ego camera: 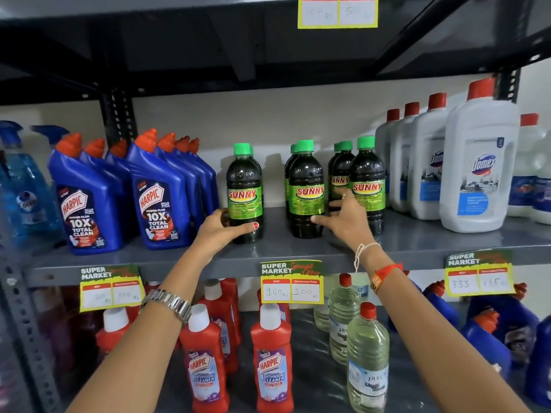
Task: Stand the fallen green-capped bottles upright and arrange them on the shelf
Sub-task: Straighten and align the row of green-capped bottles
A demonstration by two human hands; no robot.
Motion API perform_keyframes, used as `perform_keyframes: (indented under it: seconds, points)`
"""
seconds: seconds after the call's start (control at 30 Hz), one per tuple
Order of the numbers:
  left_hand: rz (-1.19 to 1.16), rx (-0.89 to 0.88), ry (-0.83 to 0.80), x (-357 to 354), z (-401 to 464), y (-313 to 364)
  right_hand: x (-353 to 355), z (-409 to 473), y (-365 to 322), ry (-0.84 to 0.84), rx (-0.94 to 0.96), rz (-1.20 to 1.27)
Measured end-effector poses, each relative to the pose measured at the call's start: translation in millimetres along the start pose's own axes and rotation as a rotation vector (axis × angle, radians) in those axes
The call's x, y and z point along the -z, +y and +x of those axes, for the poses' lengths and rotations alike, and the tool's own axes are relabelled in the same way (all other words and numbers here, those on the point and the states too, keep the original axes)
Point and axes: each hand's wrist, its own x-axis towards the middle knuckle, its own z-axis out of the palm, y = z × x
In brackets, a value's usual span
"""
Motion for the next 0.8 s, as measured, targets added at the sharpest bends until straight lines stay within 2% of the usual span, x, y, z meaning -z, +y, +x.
perform_keyframes:
  seconds: [0.13, 0.23, 0.3, 0.37, 0.5, 0.8]
  points:
    - [0.405, -0.103, 0.091, 1, -29, 1, 33, -11, -1, 0.389, 0.063, -0.049]
    - [0.712, -0.096, 0.161, 6, -43, -7, 49, -8, 5, 0.540, -0.013, -0.159]
    - [0.857, -0.061, 0.137, 7, -48, -13, 55, 0, 14, 0.505, -0.095, -0.207]
    - [0.962, -0.067, 0.127, 5, -52, -18, 59, 8, 24, 0.357, -0.176, -0.187]
    - [1.031, -0.109, 0.188, 2, -54, -22, 60, 19, 36, 0.054, -0.279, 0.035]
    - [1.060, -0.156, 0.245, -1, -54, -24, 62, 19, 39, 0.034, -0.235, -0.070]
